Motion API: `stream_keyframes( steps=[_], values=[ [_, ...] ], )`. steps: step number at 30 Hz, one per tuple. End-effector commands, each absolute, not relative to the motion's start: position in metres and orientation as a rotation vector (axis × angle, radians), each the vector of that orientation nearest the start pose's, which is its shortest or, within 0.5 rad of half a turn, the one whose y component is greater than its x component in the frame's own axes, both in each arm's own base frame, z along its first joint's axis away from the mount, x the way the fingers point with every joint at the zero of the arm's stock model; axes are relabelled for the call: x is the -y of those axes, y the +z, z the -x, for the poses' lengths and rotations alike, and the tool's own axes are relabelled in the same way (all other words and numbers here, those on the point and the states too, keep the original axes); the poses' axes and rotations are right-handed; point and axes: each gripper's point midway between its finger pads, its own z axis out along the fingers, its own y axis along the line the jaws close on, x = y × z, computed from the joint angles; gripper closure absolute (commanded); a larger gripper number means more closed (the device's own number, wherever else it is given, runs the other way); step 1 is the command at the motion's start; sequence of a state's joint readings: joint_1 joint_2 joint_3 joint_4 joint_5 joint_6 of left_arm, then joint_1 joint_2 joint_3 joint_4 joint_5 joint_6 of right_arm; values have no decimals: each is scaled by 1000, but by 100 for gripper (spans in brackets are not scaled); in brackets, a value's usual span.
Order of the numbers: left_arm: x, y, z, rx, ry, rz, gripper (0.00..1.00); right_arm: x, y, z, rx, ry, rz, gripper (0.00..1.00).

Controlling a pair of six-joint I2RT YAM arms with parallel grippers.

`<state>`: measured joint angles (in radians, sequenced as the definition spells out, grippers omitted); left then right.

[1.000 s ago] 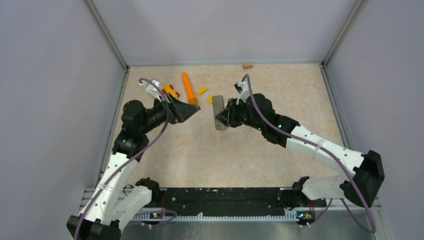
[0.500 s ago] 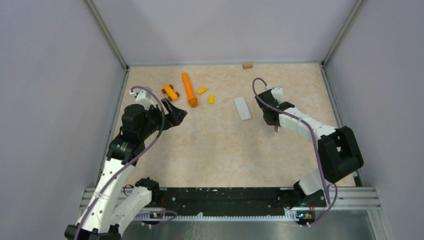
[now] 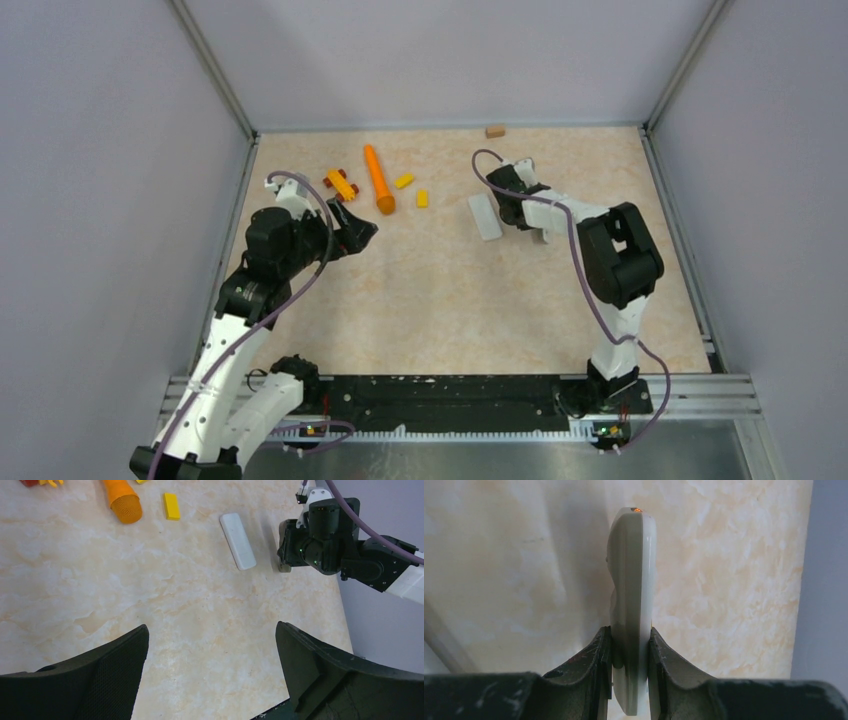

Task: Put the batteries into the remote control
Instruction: Place the remote control at the center of the board, then reset both arms

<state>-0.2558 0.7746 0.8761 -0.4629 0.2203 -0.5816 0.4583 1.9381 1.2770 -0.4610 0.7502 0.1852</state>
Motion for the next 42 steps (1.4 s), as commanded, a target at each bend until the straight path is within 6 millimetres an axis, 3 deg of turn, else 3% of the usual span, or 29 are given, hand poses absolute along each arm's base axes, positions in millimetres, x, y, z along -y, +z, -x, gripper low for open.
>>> stream_keyframes(
  steps=[1, 3, 8, 15, 21, 24, 30, 32, 34, 36, 38, 42],
  values=[
    [134, 278, -260, -1940, -801, 155, 1, -88, 64, -441, -2341, -646, 77, 100],
    [135, 279, -261, -1941, -805, 154, 1, -95, 55, -445, -2366, -609, 93, 100],
    [133, 282, -261, -1939, -791, 162, 1, -113, 40, -446, -2434, -497, 132, 74],
    [130, 289, -258, -1937, -770, 143, 1, -138, 57, -441, -2443, -279, 135, 61],
    [123, 297, -257, -1937, -722, 153, 1, -144, 77, -431, -2432, -182, 113, 51],
    [118, 302, -256, -1935, -694, 162, 1, -146, 104, -422, -2384, -104, 71, 44],
    [100, 312, -250, -1928, -600, 206, 1, -128, 165, -378, -2253, -5, -12, 33],
    [98, 320, -244, -1904, -584, 173, 1, -111, 195, -359, -2161, -1, -59, 30],
    [94, 331, -239, -1859, -575, 158, 1, -89, 237, -336, -2045, -7, -119, 27],
    [88, 343, -233, -1815, -554, 156, 1, -68, 271, -314, -1946, -17, -172, 19],
    [81, 357, -226, -1768, -530, 161, 1, -47, 301, -291, -1852, -24, -230, 10],
    [63, 377, -215, -1696, -458, 188, 1, -10, 347, -244, -1686, -23, -338, 8]
  ],
)
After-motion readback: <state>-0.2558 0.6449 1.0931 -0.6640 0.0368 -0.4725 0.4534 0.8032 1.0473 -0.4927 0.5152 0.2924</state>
